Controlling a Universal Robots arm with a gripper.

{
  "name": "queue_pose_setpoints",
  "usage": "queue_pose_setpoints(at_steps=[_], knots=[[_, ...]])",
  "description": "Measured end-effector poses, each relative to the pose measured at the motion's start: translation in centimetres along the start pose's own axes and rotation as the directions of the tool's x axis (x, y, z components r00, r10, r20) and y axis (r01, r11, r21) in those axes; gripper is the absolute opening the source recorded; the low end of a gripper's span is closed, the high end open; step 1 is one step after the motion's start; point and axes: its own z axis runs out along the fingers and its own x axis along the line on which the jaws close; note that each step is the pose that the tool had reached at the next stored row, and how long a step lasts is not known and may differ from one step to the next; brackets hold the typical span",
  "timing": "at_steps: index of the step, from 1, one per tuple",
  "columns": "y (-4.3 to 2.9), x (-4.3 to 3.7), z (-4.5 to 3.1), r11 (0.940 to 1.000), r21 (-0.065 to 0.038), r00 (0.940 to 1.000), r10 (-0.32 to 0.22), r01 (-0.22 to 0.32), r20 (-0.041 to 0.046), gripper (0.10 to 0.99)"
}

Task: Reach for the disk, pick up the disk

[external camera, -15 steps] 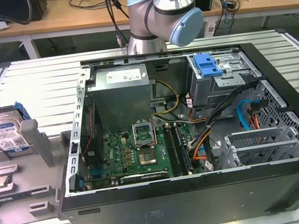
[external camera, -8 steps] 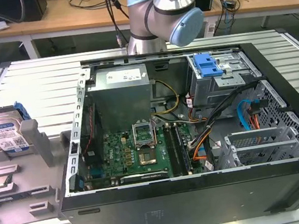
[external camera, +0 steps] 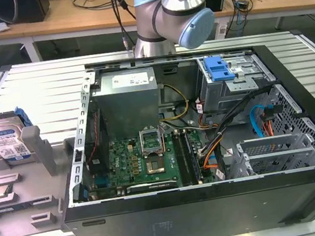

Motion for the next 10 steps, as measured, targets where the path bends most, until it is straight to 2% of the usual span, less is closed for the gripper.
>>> queue_pose_setpoints(at_steps=[6,9,10], knots=[[0.0,0.0,0.0,0.9953,0.0,0.9953,-0.097,0.097,-0.0038,0.106],[0.0,0.0,0.0,0.9899,0.0,0.9899,-0.142,0.142,-0.0055,0.106],[0.0,0.0,0.0,0.9862,0.0,0.9862,-0.165,0.165,-0.0063,0.106]])
